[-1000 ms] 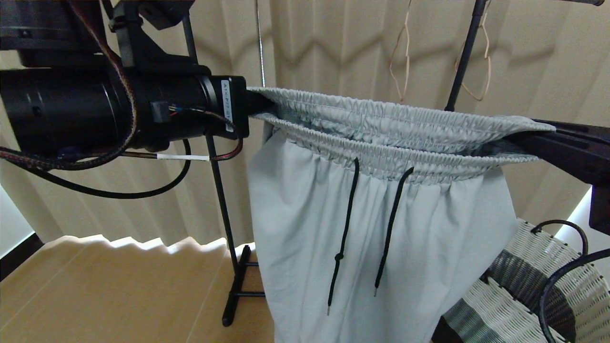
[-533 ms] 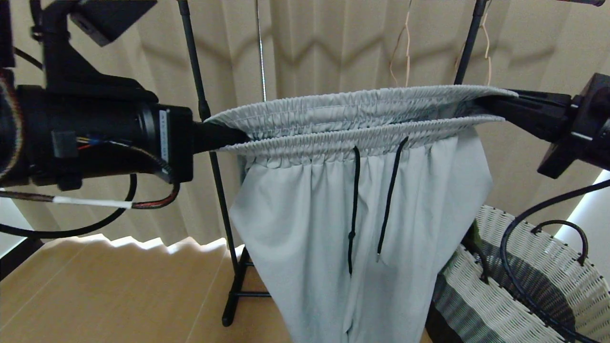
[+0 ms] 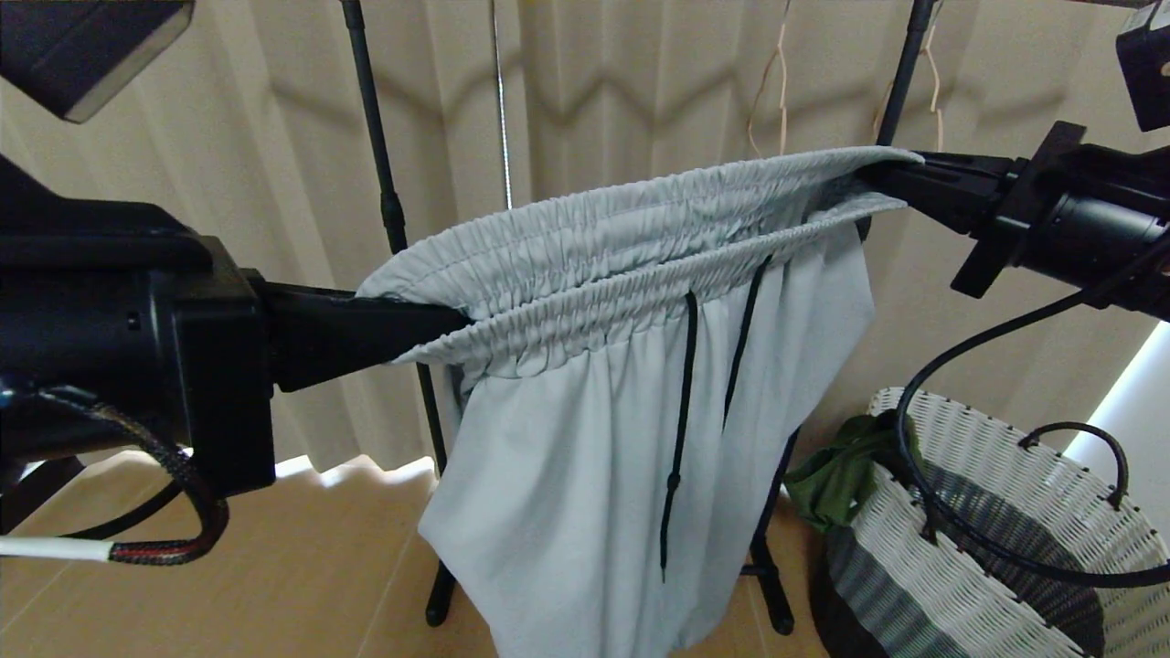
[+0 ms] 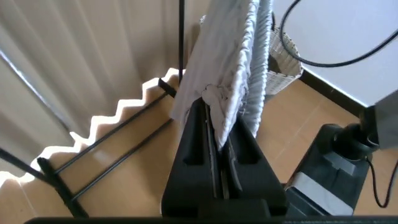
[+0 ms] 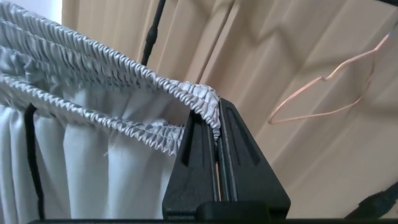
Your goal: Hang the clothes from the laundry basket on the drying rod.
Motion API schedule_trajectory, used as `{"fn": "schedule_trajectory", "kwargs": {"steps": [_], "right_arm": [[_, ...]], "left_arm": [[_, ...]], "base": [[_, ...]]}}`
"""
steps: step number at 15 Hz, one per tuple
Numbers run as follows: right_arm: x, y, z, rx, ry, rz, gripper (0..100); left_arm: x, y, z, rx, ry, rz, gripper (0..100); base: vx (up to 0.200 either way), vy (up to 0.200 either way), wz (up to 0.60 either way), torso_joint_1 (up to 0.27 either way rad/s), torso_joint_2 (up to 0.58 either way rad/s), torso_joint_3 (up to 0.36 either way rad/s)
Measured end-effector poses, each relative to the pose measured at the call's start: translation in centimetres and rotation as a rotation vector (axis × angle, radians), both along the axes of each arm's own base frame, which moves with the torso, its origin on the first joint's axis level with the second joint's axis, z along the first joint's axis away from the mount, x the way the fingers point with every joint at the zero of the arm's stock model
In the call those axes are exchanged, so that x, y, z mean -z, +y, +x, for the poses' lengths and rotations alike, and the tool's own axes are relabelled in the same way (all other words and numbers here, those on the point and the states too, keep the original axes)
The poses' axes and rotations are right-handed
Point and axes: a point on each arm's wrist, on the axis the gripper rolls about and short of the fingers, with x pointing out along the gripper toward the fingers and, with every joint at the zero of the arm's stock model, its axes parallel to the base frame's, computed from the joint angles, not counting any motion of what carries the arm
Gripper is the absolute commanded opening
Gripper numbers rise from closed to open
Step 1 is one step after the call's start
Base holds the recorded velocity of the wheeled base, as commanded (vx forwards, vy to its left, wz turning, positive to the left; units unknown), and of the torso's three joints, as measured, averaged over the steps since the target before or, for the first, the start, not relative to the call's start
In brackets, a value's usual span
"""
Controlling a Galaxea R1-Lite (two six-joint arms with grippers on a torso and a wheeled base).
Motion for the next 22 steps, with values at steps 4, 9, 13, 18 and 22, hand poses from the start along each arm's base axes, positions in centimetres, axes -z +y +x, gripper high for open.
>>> {"fn": "schedule_trajectory", "kwargs": {"steps": [4, 9, 13, 18, 22], "right_arm": [[-0.4, -0.3, -0.7, 0.023, -0.008, 0.005, 0], [-0.7, -0.7, -2.2, 0.023, -0.024, 0.010, 0], [-0.4, -0.8, -2.4, 0.022, -0.010, 0.013, 0], [-0.4, -0.9, -2.8, 0.021, -0.008, 0.013, 100], [0.3, -1.0, -3.1, 0.022, 0.011, 0.010, 100]], "left_arm": [[-1.8, 0.0, 0.8, -0.021, -0.152, -0.053, 0], [-2.5, -0.6, 3.2, -0.109, -0.199, -0.055, 0], [-2.2, -0.8, 3.5, -0.117, -0.206, -0.028, 0], [-2.2, -0.8, 3.6, -0.115, -0.219, -0.015, 0], [-2.1, -0.8, 3.6, -0.124, -0.216, -0.010, 0]], "base": [[0.000, 0.000, 0.00, 0.000, 0.00, 0.000], [0.000, 0.000, 0.00, 0.000, 0.00, 0.000], [0.000, 0.000, 0.00, 0.000, 0.00, 0.000], [0.000, 0.000, 0.00, 0.000, 0.00, 0.000], [0.000, 0.000, 0.00, 0.000, 0.00, 0.000]]}}
